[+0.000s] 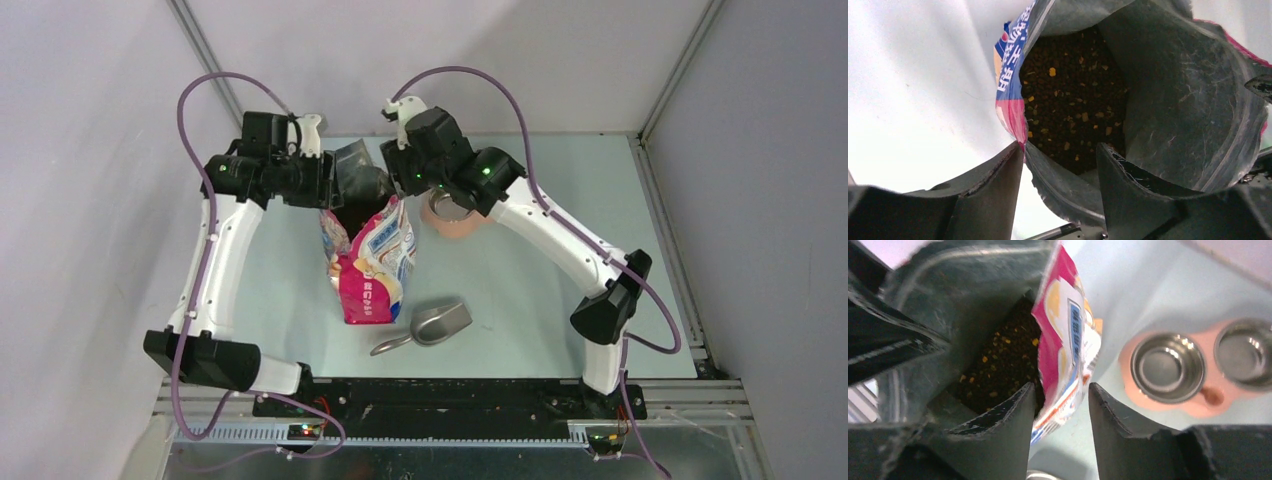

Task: Serve the pet food

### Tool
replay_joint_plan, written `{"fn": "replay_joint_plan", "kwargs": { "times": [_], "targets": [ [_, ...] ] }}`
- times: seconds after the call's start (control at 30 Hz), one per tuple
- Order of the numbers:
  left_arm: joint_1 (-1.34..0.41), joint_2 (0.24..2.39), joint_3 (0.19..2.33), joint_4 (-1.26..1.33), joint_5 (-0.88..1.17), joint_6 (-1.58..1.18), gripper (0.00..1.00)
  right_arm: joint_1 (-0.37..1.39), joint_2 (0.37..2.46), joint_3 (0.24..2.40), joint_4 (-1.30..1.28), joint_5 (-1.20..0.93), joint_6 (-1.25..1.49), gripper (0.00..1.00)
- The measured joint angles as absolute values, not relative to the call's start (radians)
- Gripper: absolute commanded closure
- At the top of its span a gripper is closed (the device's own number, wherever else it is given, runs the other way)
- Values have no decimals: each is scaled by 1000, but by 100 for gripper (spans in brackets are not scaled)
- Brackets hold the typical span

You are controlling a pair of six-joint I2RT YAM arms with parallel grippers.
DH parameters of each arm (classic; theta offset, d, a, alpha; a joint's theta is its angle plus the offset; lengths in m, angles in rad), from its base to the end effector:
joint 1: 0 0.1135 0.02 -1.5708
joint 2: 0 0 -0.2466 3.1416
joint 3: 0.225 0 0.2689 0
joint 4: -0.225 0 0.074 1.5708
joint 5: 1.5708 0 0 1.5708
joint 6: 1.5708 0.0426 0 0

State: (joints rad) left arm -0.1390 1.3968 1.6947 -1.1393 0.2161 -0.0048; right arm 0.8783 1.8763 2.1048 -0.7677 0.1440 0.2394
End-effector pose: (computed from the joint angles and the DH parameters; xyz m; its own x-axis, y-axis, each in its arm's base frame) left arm 0.2833 -0.0489 0.4045 -0.7397 0.0988 -0.6656 0.2733 0.9480 -0.1631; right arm 0.2828 0.3313 0.4068 -0.4804 -0.2116 -0.8511 -0.5858 0.7996 0.1319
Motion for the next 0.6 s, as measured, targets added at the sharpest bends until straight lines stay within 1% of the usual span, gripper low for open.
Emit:
{"fn": "replay_joint_plan", "kwargs": {
  "times": [0.17,0.23,0.27,0.33,0.37,0.4,0.43,0.47,0.5,0.57,0.6],
  "targets": [
    [-139,1399,1665,-1142,213,-41,39,908,1947,2182,-712,142,117,50],
    [-139,1399,1657,-1143,211,-52,41,915,1979,2199,-697,141,84,50],
    [-139,1397,1647,-1139,208,-55,45,919,1998,2208,-691,138,63,52],
    [-139,1393,1628,-1140,205,-62,54,920,2032,2224,-686,136,37,64],
    [-139,1393,1619,-1140,204,-68,65,920,2052,2238,-684,142,26,77],
    [-139,1392,1612,-1140,199,-69,71,918,2069,2249,-678,155,19,85],
    [-139,1391,1608,-1140,194,-74,81,917,2083,2257,-672,171,13,97],
    [-139,1391,1606,-1140,184,-69,86,915,2094,2264,-670,187,9,100],
    [-139,1391,1606,-1141,172,-64,94,913,2105,2278,-668,223,16,100],
    [-139,1390,1607,-1140,137,-54,99,909,2115,2301,-679,273,29,100],
    [-139,1389,1610,-1141,112,-47,100,907,2118,2311,-686,295,38,100]
  ]
}}
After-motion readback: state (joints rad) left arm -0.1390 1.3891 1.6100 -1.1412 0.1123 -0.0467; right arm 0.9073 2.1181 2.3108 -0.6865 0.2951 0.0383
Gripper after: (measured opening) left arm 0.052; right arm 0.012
